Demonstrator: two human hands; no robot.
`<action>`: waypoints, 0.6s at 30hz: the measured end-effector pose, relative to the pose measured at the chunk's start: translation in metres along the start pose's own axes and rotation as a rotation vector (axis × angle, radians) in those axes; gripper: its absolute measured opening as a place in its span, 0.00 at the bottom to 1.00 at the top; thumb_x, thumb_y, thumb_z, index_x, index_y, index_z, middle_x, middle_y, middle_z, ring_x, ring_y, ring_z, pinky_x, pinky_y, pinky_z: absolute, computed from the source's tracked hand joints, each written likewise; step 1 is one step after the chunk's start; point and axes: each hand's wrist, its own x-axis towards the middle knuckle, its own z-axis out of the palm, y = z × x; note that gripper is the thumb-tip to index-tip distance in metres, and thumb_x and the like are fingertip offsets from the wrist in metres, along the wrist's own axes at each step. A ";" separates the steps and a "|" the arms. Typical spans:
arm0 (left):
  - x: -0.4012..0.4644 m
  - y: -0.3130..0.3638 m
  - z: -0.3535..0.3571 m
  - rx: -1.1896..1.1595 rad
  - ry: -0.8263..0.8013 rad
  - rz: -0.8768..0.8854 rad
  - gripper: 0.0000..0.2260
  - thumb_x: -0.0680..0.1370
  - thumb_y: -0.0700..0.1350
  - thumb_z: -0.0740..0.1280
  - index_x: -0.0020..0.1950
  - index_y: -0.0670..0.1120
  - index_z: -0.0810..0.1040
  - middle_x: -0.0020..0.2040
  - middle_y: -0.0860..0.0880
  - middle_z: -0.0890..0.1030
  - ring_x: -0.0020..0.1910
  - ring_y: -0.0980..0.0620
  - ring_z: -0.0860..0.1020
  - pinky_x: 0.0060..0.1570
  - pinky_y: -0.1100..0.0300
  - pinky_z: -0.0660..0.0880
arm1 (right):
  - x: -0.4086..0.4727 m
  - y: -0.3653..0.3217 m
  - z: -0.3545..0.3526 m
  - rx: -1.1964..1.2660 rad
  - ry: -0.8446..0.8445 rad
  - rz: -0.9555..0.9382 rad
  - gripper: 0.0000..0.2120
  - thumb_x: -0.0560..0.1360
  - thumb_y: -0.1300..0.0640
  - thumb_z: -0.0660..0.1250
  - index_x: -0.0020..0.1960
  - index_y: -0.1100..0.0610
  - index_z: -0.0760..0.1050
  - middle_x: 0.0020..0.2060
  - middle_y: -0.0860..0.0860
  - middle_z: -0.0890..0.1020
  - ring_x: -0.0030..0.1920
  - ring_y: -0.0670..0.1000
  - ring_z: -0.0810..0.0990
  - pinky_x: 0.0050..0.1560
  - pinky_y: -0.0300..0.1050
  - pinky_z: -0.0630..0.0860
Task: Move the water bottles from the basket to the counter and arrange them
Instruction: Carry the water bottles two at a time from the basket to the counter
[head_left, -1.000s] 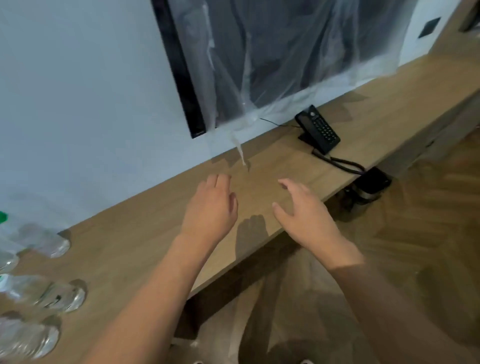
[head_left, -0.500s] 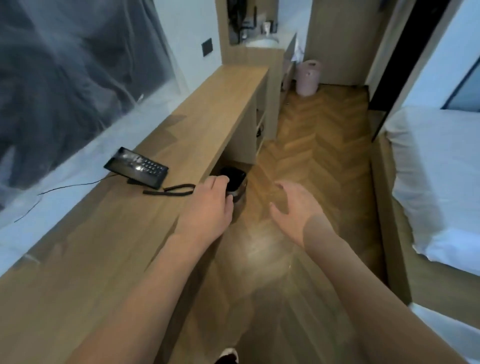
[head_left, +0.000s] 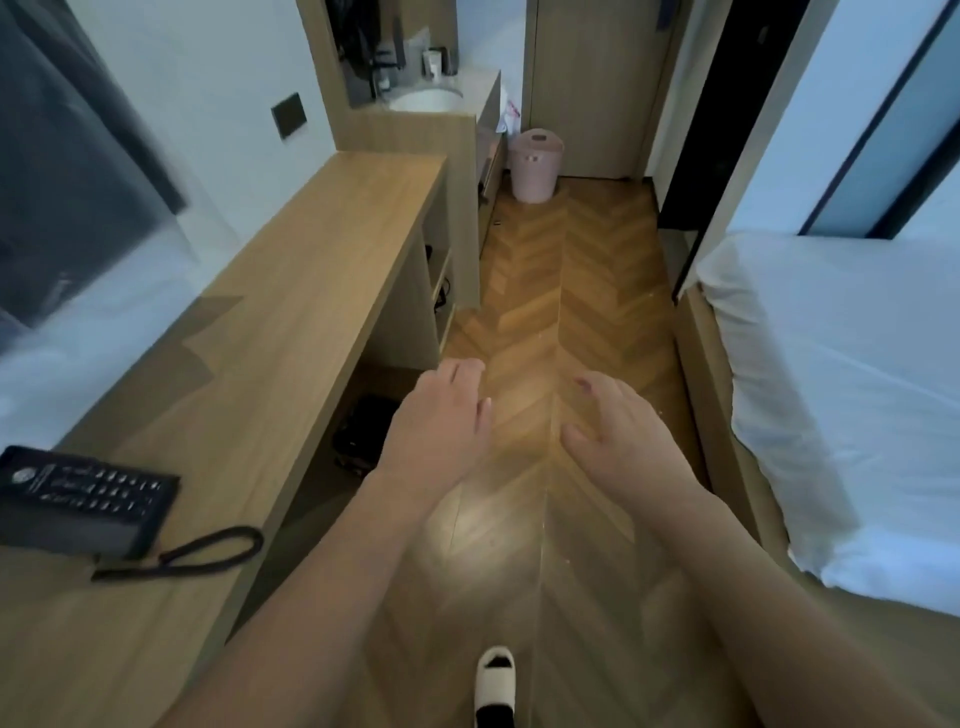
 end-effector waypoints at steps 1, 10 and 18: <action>0.025 -0.001 0.004 0.007 0.005 0.015 0.17 0.81 0.50 0.62 0.69 0.46 0.70 0.62 0.48 0.76 0.57 0.51 0.76 0.55 0.56 0.77 | 0.021 0.003 -0.007 0.000 0.018 0.005 0.26 0.78 0.52 0.65 0.74 0.55 0.65 0.68 0.52 0.73 0.68 0.52 0.71 0.68 0.47 0.68; 0.211 0.017 0.059 -0.021 -0.038 0.087 0.18 0.81 0.50 0.63 0.70 0.48 0.70 0.64 0.50 0.76 0.60 0.52 0.75 0.59 0.58 0.76 | 0.180 0.071 -0.041 0.031 0.060 0.102 0.27 0.78 0.53 0.64 0.75 0.55 0.64 0.70 0.52 0.72 0.70 0.51 0.70 0.70 0.48 0.69; 0.401 0.036 0.123 -0.028 -0.026 0.064 0.18 0.82 0.52 0.62 0.71 0.49 0.70 0.65 0.52 0.75 0.62 0.54 0.75 0.62 0.60 0.74 | 0.363 0.161 -0.082 0.047 0.079 0.077 0.27 0.78 0.51 0.64 0.76 0.53 0.64 0.70 0.50 0.72 0.69 0.49 0.71 0.68 0.42 0.66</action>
